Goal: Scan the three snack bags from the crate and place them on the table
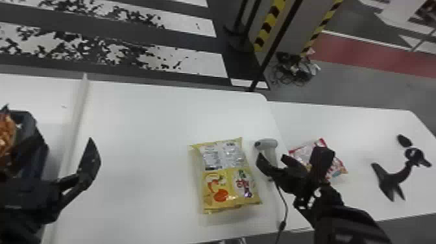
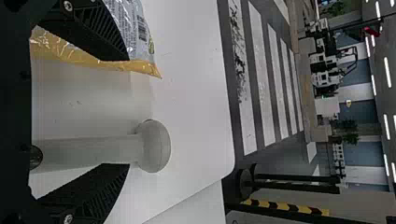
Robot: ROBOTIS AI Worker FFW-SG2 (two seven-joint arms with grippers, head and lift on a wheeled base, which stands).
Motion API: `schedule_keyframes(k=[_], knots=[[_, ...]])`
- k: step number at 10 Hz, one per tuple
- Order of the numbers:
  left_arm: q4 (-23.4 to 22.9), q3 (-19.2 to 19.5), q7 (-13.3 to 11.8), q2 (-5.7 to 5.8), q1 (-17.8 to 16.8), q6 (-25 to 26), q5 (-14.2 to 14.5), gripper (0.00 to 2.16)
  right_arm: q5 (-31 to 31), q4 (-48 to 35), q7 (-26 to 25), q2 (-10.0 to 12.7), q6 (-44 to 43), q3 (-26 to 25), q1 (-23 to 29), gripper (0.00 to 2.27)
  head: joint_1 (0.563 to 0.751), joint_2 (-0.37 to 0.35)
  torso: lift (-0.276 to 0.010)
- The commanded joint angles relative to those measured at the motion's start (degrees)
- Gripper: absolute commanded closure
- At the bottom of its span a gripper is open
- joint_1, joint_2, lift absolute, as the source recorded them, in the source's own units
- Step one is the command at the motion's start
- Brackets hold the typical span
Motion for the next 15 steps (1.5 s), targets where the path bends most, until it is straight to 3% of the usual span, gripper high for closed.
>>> schedule_keyframes(k=[1,8,9,11,15], knots=[[0.0,-0.1,0.0,-0.04,0.0,0.2,-0.2,0.03,0.7,3.7,0.5,-0.8,0.2,0.0,-2.1,0.08,0.695,-0.335,-0.062],[-0.2,0.1,-0.1,0.05,0.7,0.0,-0.5,0.03,6.1,15.4,1.5,-2.9,0.0,1.7,-9.8,0.09,0.695,-0.350,-0.062],[0.0,0.1,-0.1,0.05,0.7,0.0,-0.5,0.03,6.8,16.2,1.5,-3.3,0.0,1.7,-10.4,0.22,0.695,-0.350,-0.062],[-0.1,0.1,-0.1,-0.04,0.8,0.0,-0.5,0.03,8.1,16.2,1.6,-3.9,2.3,2.5,-11.0,2.01,0.695,-0.350,-0.062],[-0.1,-0.1,-0.4,-0.13,0.8,0.4,-0.5,0.03,7.8,15.7,2.6,-3.9,1.6,2.5,-10.4,2.22,0.695,-0.350,-0.062]])
